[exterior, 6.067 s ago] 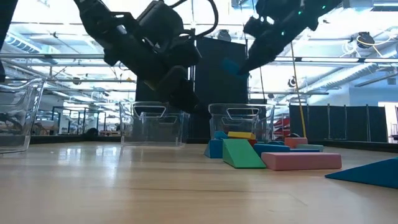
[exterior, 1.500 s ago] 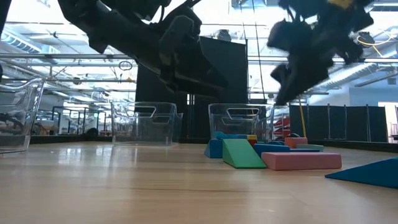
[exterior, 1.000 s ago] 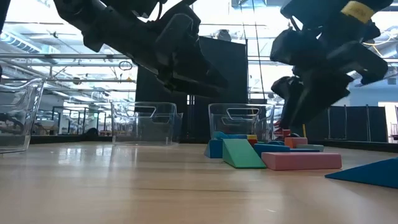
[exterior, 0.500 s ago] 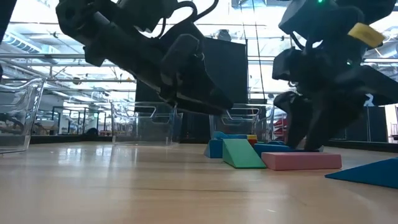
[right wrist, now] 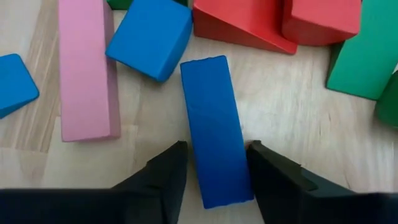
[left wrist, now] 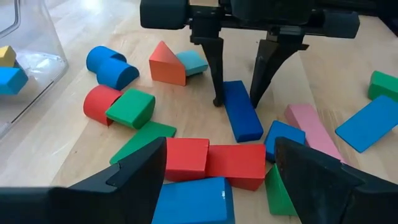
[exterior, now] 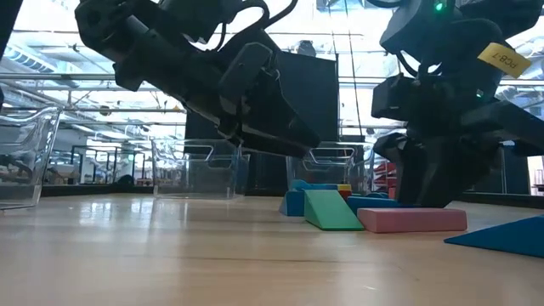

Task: Sort blocks by size
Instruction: Put the dark blue rectangular block into the top right transparent bin, then put the pink rectangular block into the top right transparent bin

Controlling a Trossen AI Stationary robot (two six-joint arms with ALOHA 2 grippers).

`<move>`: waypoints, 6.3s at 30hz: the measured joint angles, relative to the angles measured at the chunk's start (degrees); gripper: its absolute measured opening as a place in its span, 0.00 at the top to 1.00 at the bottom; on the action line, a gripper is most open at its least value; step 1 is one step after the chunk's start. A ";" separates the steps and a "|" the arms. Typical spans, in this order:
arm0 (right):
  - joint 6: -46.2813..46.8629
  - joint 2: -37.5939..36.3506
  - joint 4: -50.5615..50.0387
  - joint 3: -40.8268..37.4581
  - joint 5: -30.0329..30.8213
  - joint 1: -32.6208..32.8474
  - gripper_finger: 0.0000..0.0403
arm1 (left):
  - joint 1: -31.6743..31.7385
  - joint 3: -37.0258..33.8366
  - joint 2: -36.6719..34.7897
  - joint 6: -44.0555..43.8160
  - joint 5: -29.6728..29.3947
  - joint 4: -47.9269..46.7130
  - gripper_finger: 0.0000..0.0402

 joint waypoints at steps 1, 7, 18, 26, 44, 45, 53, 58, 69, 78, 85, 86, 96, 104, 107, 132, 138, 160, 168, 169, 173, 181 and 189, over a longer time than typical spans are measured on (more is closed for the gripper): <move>0.00 -0.09 0.22 -0.01 -0.01 0.00 0.64 | 0.00 0.00 0.00 0.01 0.00 -0.03 0.26; -0.08 -0.64 0.60 -0.04 0.18 0.00 0.79 | 0.00 0.00 0.00 -0.02 -0.02 -0.11 0.26; -1.33 -2.06 0.74 -0.07 0.10 0.00 0.76 | -0.07 0.00 0.00 -1.43 1.13 -0.15 0.26; -3.60 -8.39 0.86 -0.07 0.13 0.04 0.78 | -0.20 0.00 -0.02 -1.49 1.75 -1.01 0.26; -11.15 -21.05 0.92 -0.02 0.23 -11.57 0.78 | -0.39 0.00 -0.07 -1.51 1.75 -0.48 0.26; -11.87 -21.69 0.90 -0.01 0.21 -12.68 0.78 | -0.39 0.00 -0.07 -1.51 1.75 -0.50 0.26; -15.36 -20.88 -5.63 7.72 0.10 -23.07 0.78 | -0.24 0.00 -0.07 -1.26 1.25 0.64 0.26; -18.78 -18.66 -7.91 12.97 0.04 -28.02 0.78 | -0.24 0.00 -0.07 -1.08 1.18 1.05 0.26; -20.60 -10.35 -8.08 18.05 -0.53 -42.38 0.78 | -0.28 0.00 -0.07 -1.14 1.14 0.91 0.26; -19.60 3.06 -16.78 28.43 -6.59 -51.63 0.77 | -0.25 0.00 -0.07 -1.07 1.10 1.14 0.26; -21.57 12.66 -26.86 37.69 -14.96 -53.27 0.77 | -0.24 0.00 -0.07 0.02 0.22 0.88 0.26; -22.02 13.76 -27.92 38.44 -15.06 -53.23 0.76 | -0.24 0.00 -0.07 0.02 0.22 0.81 0.26; -22.77 16.98 -28.10 39.50 -15.12 -53.19 0.72 | -0.24 0.00 -0.07 0.04 0.22 0.61 0.26; -22.73 16.98 -27.18 39.52 -15.12 -53.09 0.55 | -0.24 0.00 -0.07 0.07 0.24 0.61 0.26; -22.38 16.96 -26.75 39.52 -15.12 -53.09 0.52 | -0.24 0.00 -0.07 0.07 0.22 0.59 0.26; -13.80 -9.46 -40.92 31.14 -14.83 -46.67 0.75 | -0.79 0.00 -0.07 -1.33 0.04 -0.02 0.26; -8.54 -19.43 -33.02 20.13 -14.77 -41.26 0.76 | -1.05 0.00 -0.07 -1.33 -1.07 -0.20 0.26; 1.97 -25.74 6.45 -9.90 -7.24 -10.52 0.76 | -1.52 0.00 -0.07 -1.42 -1.51 -0.20 0.26; 5.16 -21.10 10.46 -9.90 -0.52 -0.41 0.76 | -2.07 0.00 -0.07 -1.46 -1.51 -0.20 0.26; 5.16 -20.13 11.44 -9.90 0.03 0.56 0.76 | -2.24 0.00 -0.07 -1.46 -1.51 -0.20 0.26; 5.45 -16.10 16.02 -9.90 0.32 3.69 0.75 | -2.77 0.00 -0.07 -1.46 -1.51 -0.18 0.26; 6.43 -7.33 23.46 -9.88 0.35 7.02 0.65 | -2.93 0.00 -0.07 -1.46 -2.40 -0.17 0.26; 5.76 -0.85 28.55 -9.88 0.27 9.31 0.50 | -2.93 0.00 -0.07 -1.46 -2.67 -0.17 0.26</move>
